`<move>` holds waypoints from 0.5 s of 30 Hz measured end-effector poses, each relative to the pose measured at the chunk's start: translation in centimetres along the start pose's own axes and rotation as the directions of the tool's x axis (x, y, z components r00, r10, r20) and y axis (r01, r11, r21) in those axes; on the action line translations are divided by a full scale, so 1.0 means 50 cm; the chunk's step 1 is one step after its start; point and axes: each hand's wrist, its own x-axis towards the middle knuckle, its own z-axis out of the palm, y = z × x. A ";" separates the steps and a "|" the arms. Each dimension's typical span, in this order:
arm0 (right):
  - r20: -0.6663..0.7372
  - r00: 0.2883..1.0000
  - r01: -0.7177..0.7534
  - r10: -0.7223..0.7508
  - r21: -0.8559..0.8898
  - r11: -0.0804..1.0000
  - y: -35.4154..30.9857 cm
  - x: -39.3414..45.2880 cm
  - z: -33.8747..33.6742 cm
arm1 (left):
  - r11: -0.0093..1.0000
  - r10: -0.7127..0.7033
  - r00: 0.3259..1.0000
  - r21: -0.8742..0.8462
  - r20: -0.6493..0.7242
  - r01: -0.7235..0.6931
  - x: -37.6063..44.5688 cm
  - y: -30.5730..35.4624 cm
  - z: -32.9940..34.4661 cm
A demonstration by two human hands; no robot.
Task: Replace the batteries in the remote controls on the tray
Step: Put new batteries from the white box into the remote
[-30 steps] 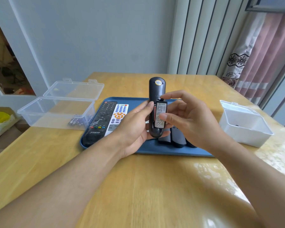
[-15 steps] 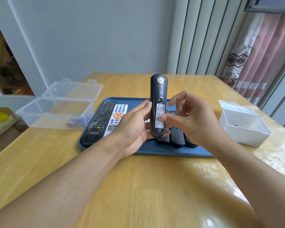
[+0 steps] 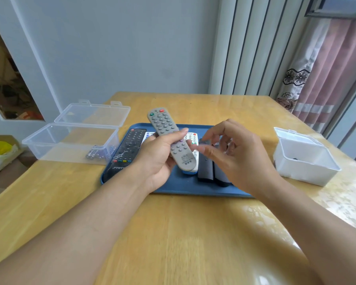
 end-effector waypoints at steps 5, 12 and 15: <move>0.237 0.964 0.165 -0.124 -0.164 0.973 0.005 -0.015 0.023 | 0.982 -0.122 0.992 -0.145 -0.019 0.118 0.006 0.019 -0.013; 0.024 0.957 0.285 -0.290 -0.282 0.916 -0.003 -0.005 0.048 | 0.978 -0.173 0.985 -0.118 0.022 0.174 0.007 0.030 -0.015; -0.070 0.966 0.217 -0.250 -0.313 0.925 -0.013 0.000 0.060 | 1.000 -0.005 0.976 -0.029 -0.218 -0.002 0.022 0.042 -0.022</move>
